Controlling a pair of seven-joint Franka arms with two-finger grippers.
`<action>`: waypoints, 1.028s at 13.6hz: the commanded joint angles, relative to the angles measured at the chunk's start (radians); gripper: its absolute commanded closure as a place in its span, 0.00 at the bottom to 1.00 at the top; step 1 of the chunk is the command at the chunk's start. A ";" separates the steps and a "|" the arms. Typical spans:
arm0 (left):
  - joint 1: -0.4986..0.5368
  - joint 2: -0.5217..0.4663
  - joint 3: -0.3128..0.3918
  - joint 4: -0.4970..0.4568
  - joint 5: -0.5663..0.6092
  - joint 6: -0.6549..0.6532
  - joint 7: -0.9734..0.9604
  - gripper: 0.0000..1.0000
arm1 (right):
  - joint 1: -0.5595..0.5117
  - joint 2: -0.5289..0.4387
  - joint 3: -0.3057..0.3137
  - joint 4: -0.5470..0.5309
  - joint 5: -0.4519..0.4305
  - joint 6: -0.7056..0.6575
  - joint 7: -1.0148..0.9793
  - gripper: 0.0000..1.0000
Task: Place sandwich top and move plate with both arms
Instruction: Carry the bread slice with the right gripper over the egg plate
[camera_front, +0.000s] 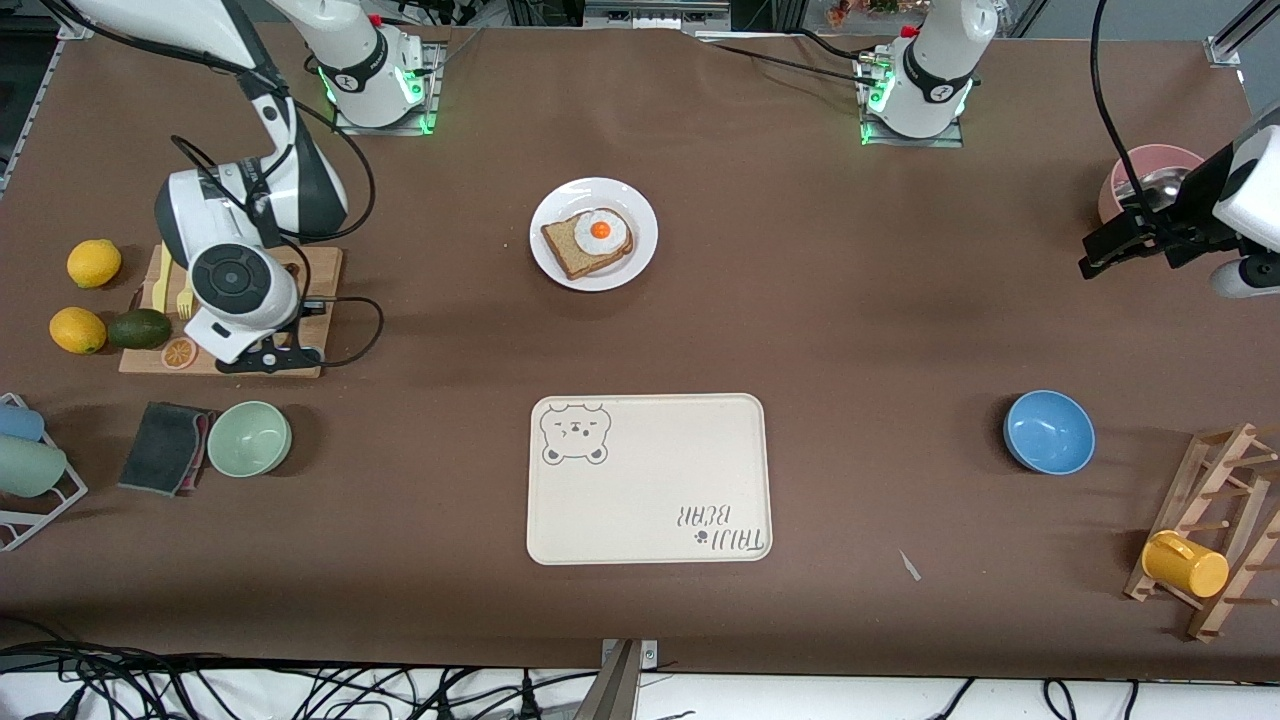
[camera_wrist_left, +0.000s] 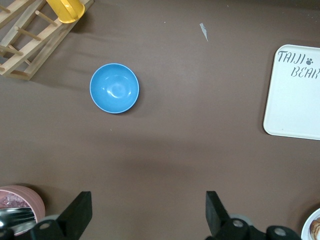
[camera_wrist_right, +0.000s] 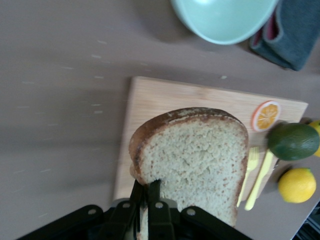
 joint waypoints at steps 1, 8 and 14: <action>0.002 -0.012 0.000 -0.009 -0.022 -0.004 -0.011 0.00 | 0.094 0.066 -0.001 0.148 0.083 -0.153 0.104 1.00; 0.008 0.008 0.005 -0.006 -0.022 0.004 -0.011 0.00 | 0.384 0.106 -0.001 0.241 0.343 -0.206 0.554 1.00; 0.008 0.011 0.006 -0.003 -0.022 0.004 -0.011 0.00 | 0.617 0.149 0.001 0.236 0.406 -0.117 0.884 1.00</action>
